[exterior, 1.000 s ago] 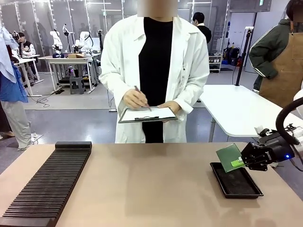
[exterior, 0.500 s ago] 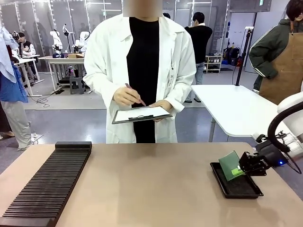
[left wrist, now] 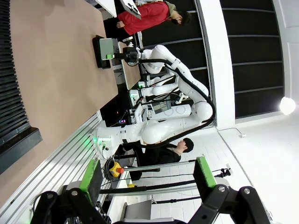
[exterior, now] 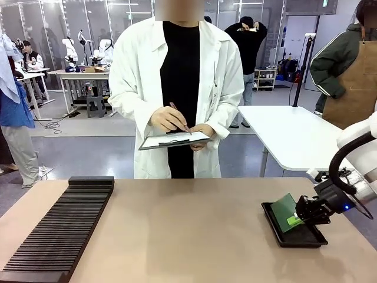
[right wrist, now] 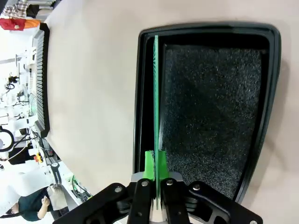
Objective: Inspect the PCB.
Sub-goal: Place the Blank PCB in the ESD tray.
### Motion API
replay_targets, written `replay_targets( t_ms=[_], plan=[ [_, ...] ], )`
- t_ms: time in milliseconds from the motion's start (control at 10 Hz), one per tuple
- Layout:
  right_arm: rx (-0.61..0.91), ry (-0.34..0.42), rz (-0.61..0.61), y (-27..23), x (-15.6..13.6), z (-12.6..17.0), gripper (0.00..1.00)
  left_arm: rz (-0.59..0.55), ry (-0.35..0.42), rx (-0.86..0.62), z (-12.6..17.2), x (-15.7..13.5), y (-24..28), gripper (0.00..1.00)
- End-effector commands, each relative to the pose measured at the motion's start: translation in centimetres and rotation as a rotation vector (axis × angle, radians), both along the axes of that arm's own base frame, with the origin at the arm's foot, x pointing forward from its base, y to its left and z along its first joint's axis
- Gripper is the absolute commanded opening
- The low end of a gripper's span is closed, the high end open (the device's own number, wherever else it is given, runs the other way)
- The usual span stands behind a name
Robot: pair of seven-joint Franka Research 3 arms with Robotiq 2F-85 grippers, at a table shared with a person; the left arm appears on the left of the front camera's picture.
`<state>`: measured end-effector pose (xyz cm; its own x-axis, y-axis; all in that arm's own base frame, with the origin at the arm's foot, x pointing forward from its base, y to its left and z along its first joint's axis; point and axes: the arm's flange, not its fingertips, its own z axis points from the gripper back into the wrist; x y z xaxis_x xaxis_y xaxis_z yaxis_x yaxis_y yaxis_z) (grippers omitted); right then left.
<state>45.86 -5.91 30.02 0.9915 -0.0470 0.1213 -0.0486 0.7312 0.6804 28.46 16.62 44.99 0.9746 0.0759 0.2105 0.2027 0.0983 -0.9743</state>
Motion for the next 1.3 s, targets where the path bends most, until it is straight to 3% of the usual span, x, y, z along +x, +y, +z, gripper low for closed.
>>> replay_targets(
  t_ms=[0,200,900,1000,1100,1200],
  plan=[
    [-0.046,0.018,0.016,0.6,-0.6,0.1,0.03,-0.007,0.008,0.007,0.3,-0.4,-0.1,1.0],
    [-0.051,0.017,0.012,0.7,-0.8,0.0,0.03,-0.007,0.008,0.007,0.3,-0.4,-0.1,1.0],
    [-0.174,-0.114,-0.015,1.5,-2.3,2.6,0.96,-0.007,0.008,0.007,0.3,-0.4,-0.1,1.0],
    [-0.194,-0.143,-0.026,1.4,-2.3,3.2,1.0,-0.007,0.008,0.007,0.3,-0.4,-0.1,1.0],
    [-0.224,-0.168,-0.043,1.1,-2.2,3.7,0.83,-0.007,0.008,0.007,0.3,-0.4,-0.1,1.0],
    [-0.225,-0.184,-0.051,0.9,-2.3,4.4,1.0,-0.007,0.008,0.007,0.3,-0.4,-0.1,1.0]
  ],
)
